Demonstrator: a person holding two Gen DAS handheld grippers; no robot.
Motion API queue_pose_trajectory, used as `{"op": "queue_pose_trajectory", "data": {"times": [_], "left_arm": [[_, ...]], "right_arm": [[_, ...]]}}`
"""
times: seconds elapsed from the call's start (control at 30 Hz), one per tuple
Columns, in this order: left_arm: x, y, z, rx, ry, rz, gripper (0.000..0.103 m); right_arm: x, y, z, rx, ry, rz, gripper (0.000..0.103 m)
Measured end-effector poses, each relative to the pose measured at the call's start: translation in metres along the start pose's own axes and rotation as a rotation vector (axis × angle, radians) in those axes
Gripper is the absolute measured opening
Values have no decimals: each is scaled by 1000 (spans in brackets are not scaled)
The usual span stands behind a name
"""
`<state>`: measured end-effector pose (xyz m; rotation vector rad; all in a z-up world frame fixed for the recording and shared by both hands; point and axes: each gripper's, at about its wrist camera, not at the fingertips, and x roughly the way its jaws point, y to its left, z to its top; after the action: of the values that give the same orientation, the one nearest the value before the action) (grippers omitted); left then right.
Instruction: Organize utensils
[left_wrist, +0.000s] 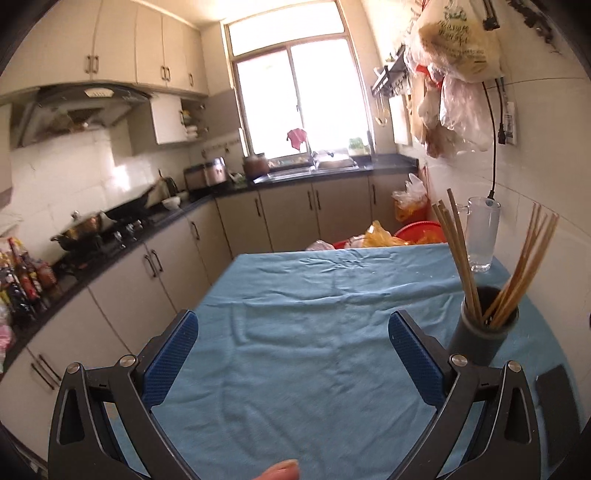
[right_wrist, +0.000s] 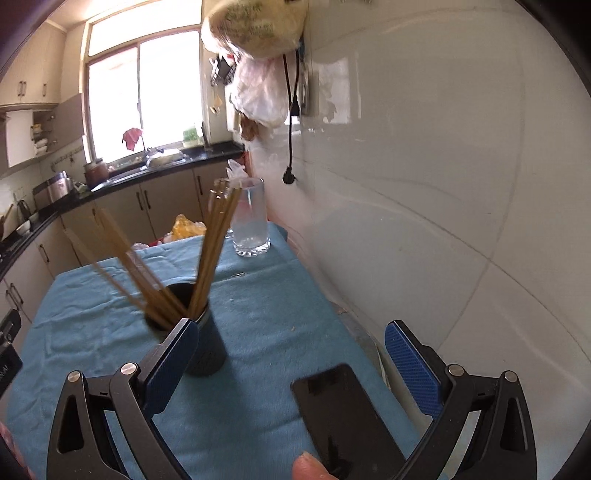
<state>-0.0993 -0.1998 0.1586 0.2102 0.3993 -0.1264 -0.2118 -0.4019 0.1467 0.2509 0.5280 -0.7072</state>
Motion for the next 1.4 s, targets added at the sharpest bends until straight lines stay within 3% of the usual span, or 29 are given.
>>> {"op": "queue_pose_trajectory", "data": {"times": [0.2, 0.33, 0.57, 0.77, 1.4], "left_arm": [[-50, 19, -33, 35, 5, -89, 102], [-78, 30, -54, 35, 7, -136, 102], [-101, 55, -81, -88, 14, -256, 102], [-96, 63, -90, -120, 21, -196, 102], [-90, 56, -106, -116, 83, -217, 102]], "right_arm": [[-62, 3, -41, -27, -80, 19, 103], [-86, -6, -69, -5, -84, 39, 103], [-112, -6, -97, -14, -95, 46, 103], [-116, -1, -107, -6, -125, 19, 103], [-111, 11, -118, -42, -92, 32, 103]]}}
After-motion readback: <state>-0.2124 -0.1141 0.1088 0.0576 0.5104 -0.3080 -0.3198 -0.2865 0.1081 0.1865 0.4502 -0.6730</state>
